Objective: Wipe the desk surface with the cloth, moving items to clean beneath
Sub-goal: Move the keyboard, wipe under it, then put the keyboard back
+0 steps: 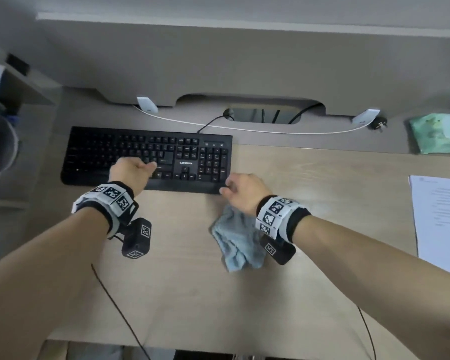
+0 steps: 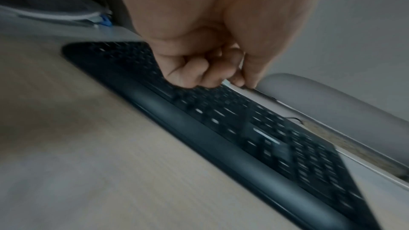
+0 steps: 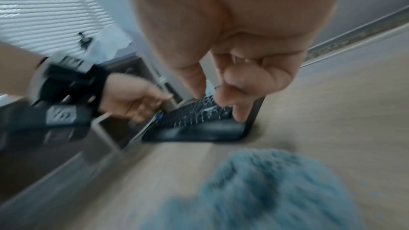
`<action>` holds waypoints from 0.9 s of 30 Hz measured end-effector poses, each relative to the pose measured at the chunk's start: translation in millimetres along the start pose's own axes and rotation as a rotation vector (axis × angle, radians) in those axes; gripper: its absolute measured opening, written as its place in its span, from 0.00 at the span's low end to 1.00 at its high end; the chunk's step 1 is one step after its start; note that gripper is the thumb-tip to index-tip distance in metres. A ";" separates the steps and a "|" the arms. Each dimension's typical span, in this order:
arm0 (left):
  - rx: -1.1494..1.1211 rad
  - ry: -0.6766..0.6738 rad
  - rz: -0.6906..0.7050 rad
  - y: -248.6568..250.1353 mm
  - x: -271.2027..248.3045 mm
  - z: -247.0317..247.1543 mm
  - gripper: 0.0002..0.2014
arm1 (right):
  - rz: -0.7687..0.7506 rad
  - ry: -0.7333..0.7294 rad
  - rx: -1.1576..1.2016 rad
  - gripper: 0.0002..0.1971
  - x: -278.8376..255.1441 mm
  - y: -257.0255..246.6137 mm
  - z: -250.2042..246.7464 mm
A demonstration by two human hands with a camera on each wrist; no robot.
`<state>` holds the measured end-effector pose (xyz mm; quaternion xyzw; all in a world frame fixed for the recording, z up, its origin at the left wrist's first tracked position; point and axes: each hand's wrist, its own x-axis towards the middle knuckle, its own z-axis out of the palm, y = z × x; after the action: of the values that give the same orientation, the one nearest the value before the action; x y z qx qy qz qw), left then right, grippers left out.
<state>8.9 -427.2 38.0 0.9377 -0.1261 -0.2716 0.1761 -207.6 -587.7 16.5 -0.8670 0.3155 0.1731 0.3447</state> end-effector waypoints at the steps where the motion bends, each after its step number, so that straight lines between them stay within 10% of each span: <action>1: 0.006 0.032 -0.019 -12.6 7.7 -13.0 0.18 | 0.057 0.060 0.074 0.17 10.2 -6.6 -1.1; 6: 0.056 0.157 -0.111 -70.9 51.4 -68.5 0.13 | 0.362 0.226 0.288 0.22 57.2 -28.0 3.0; 11: -0.003 0.112 -0.232 -108.7 101.6 -93.1 0.32 | 0.498 0.302 0.228 0.28 85.0 -47.4 24.0; 27: -0.190 -0.003 -0.245 -93.5 113.5 -90.2 0.31 | 0.700 0.403 0.422 0.38 86.2 -22.4 -3.8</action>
<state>165.1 -356.6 19.2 0.9247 0.0154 -0.3034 0.2294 -128.5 -614.7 -14.5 -0.6353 0.6787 0.0389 0.3665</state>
